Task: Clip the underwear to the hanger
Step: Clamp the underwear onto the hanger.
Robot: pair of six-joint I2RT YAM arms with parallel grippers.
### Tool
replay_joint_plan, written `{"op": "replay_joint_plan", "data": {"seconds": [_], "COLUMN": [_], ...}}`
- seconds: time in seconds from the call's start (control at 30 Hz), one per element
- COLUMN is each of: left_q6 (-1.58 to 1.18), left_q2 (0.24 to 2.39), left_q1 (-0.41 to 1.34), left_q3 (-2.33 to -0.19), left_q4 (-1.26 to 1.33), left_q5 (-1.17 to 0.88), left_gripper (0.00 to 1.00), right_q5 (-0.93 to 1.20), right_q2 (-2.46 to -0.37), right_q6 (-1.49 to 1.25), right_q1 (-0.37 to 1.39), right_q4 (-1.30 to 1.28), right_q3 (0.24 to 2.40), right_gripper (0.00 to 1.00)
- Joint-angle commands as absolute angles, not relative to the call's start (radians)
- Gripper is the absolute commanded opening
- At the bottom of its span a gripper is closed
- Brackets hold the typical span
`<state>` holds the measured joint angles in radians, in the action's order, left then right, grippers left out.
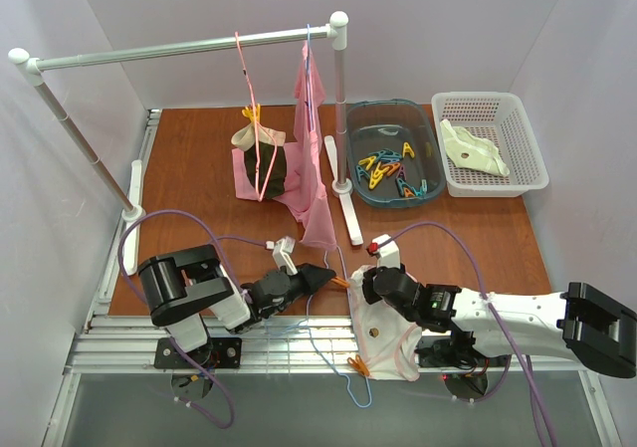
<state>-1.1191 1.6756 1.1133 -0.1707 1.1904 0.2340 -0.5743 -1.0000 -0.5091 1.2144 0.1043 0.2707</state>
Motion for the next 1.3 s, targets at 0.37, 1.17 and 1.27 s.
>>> {"op": "replay_joint_plan", "data": {"seconds": [0.37,1.17,1.27], "left_q6": [-1.077,-1.1,-1.097], "left_q2": [1.71,1.703,1.712], "left_q1": [1.12,1.126,1.127], "left_q3": [-0.204,-0.159,-0.17], "left_q4": [1.258,1.37,1.368], "left_q5": [0.285,0.285,0.275], "left_gripper": [0.16,0.2,0.21], "right_q5": [-0.486,-0.445,-0.436], "right_q2": [-1.054,-1.103,-1.117], "right_q6": [-0.528,-0.503,-0.496], "right_q1": [1.213,1.213,1.213], "right_q4": [0.115,0.127,0.127], "right_q3": [0.279,0.305,0.319], "right_gripper": [0.01,0.01,0.01]}}
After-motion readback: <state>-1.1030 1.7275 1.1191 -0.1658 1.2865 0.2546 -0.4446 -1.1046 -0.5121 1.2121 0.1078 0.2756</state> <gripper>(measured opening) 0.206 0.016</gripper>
